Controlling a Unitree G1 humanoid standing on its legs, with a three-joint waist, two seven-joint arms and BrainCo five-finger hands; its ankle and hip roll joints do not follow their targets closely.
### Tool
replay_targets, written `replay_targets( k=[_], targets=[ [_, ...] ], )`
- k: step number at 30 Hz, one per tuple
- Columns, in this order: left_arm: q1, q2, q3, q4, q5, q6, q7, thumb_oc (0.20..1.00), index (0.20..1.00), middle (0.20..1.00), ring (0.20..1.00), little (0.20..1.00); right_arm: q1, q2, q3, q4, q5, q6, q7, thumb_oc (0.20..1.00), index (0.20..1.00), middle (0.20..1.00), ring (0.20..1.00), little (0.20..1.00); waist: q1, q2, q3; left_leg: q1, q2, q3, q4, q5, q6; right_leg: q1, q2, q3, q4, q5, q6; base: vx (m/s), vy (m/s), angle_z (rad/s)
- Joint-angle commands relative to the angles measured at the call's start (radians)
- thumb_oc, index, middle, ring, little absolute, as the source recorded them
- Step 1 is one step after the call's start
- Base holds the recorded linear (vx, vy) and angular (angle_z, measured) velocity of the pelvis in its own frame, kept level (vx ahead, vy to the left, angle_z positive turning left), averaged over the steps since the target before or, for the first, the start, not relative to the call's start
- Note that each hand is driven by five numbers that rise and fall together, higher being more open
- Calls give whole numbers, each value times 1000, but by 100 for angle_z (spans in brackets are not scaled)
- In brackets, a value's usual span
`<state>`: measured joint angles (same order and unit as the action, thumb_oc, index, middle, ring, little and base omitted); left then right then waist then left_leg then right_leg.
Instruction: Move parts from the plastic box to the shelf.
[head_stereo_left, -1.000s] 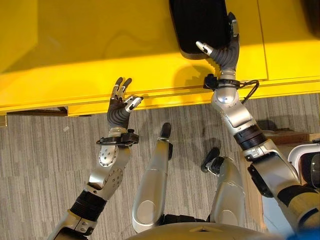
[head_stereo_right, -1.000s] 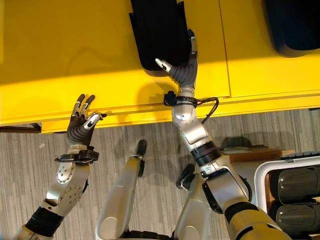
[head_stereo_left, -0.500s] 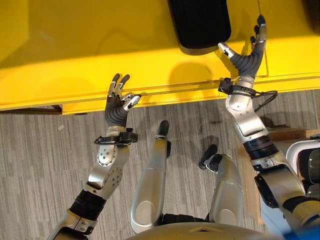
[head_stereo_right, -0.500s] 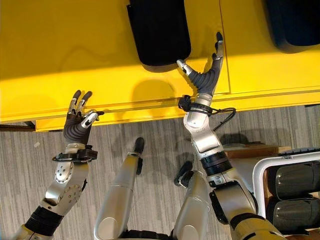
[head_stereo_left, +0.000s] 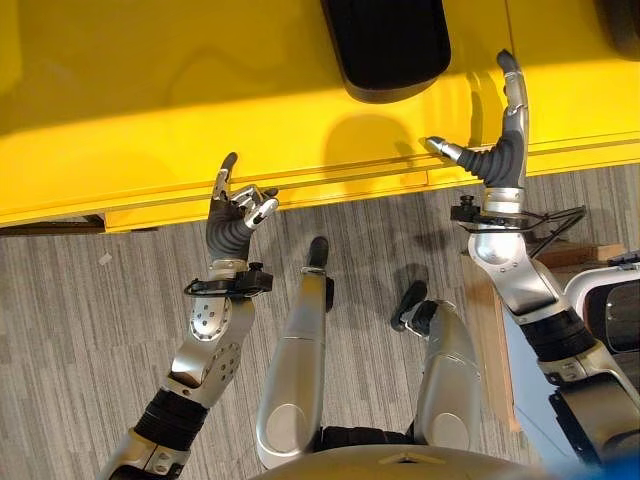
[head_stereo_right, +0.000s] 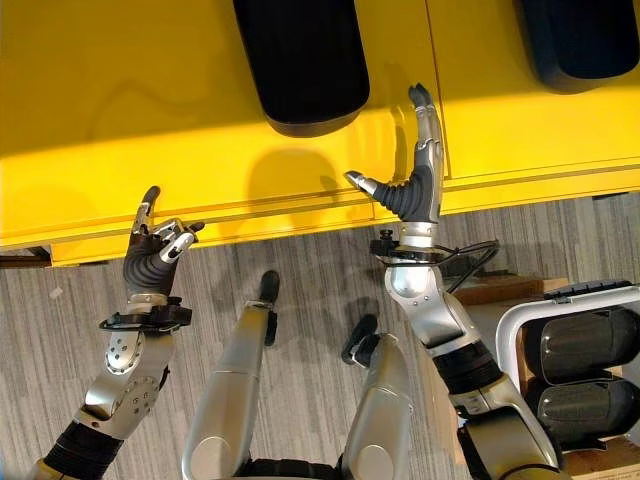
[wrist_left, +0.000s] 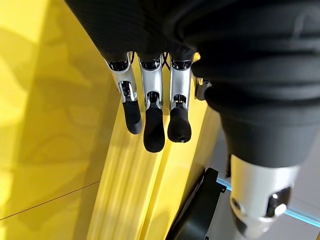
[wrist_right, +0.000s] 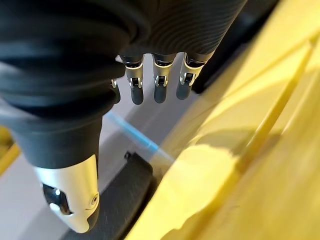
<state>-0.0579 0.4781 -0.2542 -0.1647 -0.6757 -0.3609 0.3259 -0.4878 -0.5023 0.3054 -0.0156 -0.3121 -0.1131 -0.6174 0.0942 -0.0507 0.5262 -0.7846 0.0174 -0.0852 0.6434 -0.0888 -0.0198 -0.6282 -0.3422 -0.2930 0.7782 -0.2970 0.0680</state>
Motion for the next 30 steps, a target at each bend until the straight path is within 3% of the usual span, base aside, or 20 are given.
replay_targets(
  k=[1,5,7,14,30],
  targets=[
    [46,-3,-5,-39,23,6,-9,1000,1000,1000,1000,1000,-16,-57,6,-52,-85,0,50,1000,1000,1000,1000,1000,-4,5,-6,20,34,13,-12,-40,-1,74,25,19,-14,-23,11,0,0,0],
    [53,-6,3,-37,22,5,-14,1000,1000,1000,1000,1000,-9,-85,19,-42,-152,21,62,1000,1000,1000,1000,1000,-3,0,-6,23,36,13,-15,-40,-2,78,26,16,-17,-22,12,0,0,0],
    [60,-7,10,-32,25,7,-21,1000,1000,1000,1000,1000,-9,-139,28,-40,-291,62,61,1000,1000,1000,1000,1000,-3,-3,-6,24,36,11,-17,-41,-3,80,27,15,-20,-21,14,0,0,0],
    [57,-1,20,-36,39,15,-32,1000,1000,1000,1000,1000,-50,-191,79,-8,-472,123,105,1000,1000,1000,1000,1000,2,-7,-6,26,35,8,-17,-42,-5,83,28,14,-23,-18,15,0,0,0],
    [29,-31,27,-15,46,26,-47,1000,1000,1000,1000,1000,-116,-139,158,104,-489,144,171,1000,1000,1000,1000,1000,14,-12,-6,29,35,7,-24,-41,-7,88,29,12,-33,-12,13,0,0,0]
  ],
)
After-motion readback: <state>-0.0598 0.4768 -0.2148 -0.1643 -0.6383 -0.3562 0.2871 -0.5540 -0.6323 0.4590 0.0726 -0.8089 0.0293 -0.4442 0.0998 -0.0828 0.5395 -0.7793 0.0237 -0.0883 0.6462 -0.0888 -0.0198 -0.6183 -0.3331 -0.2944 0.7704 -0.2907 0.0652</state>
